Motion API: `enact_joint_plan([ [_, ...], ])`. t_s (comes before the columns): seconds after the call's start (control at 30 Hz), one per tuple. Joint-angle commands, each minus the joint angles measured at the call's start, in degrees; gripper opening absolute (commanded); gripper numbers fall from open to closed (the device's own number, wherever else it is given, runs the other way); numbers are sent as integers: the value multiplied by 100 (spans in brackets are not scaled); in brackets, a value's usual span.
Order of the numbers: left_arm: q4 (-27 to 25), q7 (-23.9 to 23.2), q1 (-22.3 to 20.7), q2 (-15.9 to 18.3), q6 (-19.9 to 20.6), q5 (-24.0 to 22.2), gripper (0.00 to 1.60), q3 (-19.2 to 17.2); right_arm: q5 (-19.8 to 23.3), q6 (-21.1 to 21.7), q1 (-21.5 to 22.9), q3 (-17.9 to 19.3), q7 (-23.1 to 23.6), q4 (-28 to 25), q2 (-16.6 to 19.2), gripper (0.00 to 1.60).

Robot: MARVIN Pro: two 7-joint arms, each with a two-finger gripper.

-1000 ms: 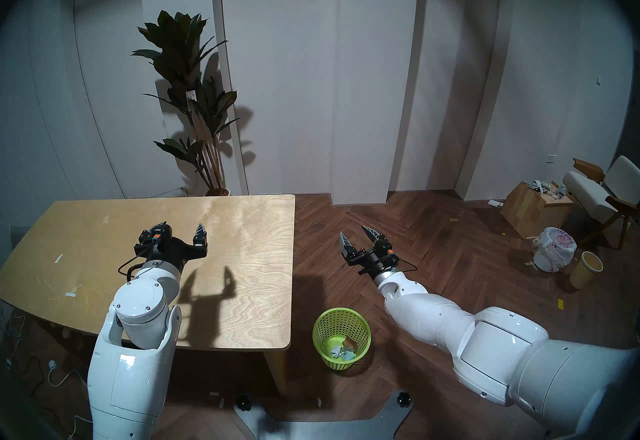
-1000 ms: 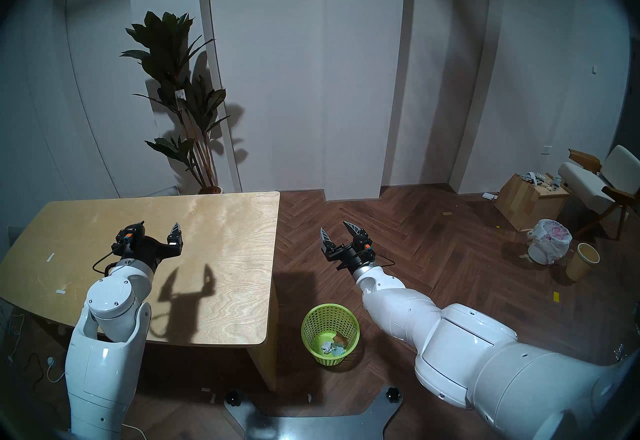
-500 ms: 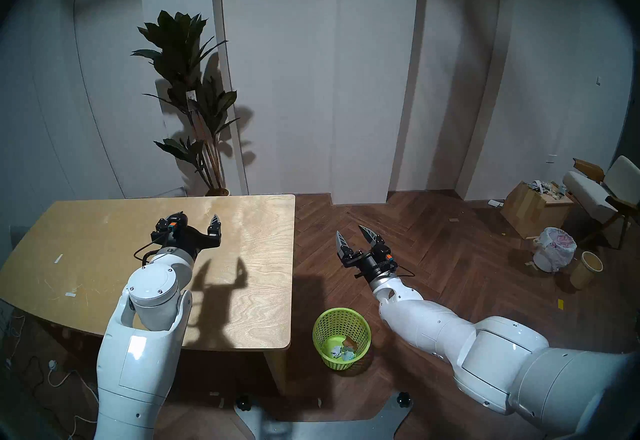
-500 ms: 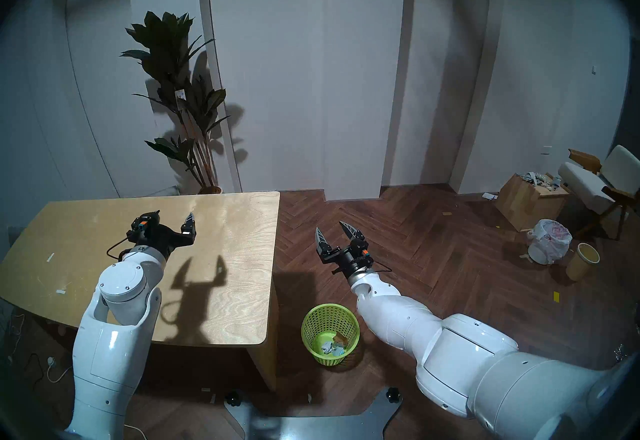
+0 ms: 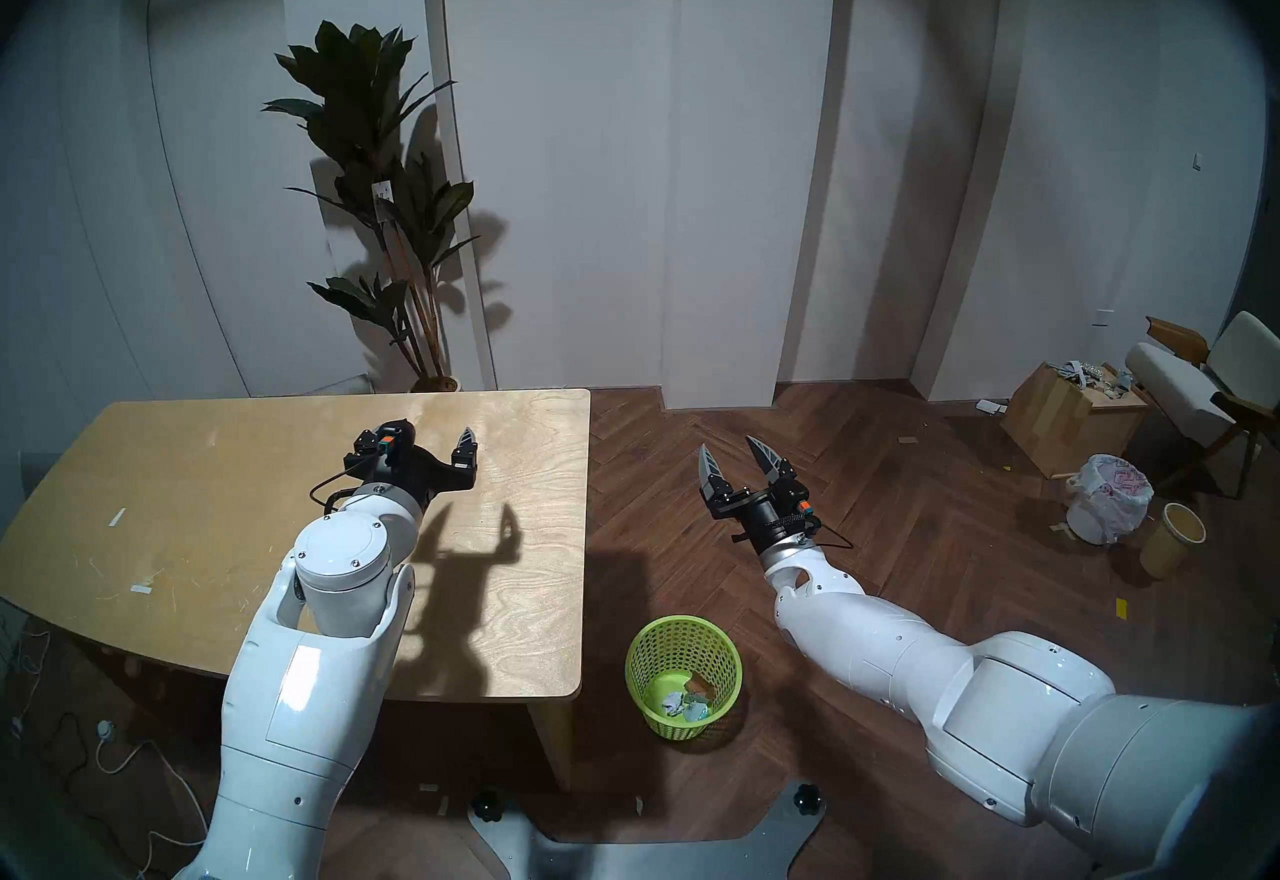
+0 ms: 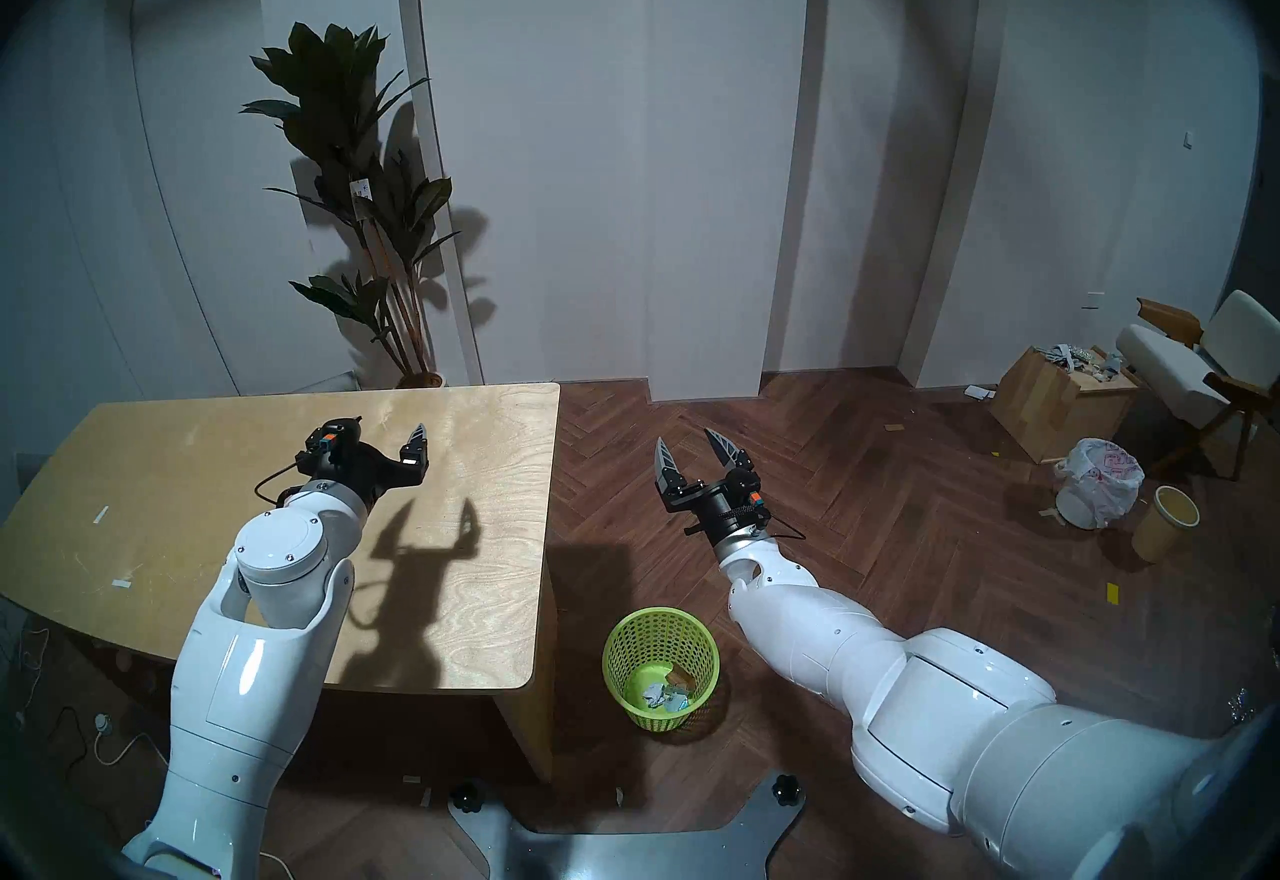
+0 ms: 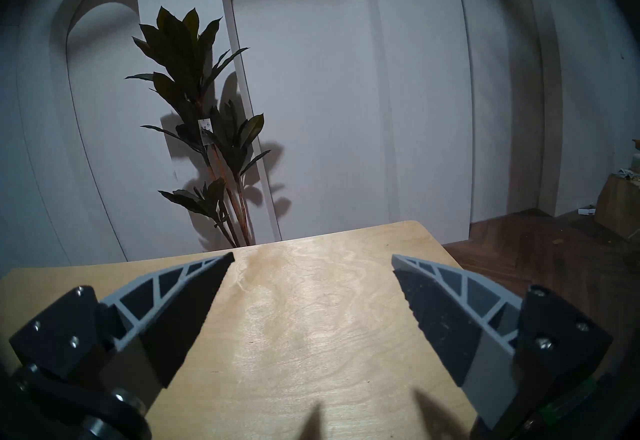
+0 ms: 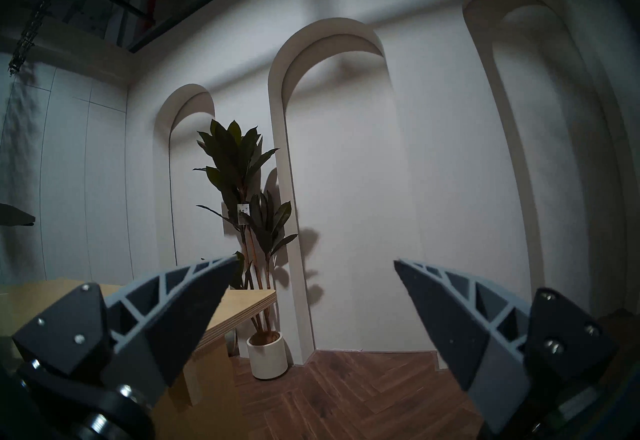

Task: Put the trash into the trash bin on the ground

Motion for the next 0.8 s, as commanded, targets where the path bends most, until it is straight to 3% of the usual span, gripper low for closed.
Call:
enact_joint_plan([
  [0.0, 91, -55, -534, -24, -52, 33, 160, 148, 56, -72, 18, 122, -45, -252, 128, 160],
  [0.77, 765, -222, -1215, -42, -62, 166, 160, 491, 173, -72, -169, 291, -226, -849, 386, 160],
])
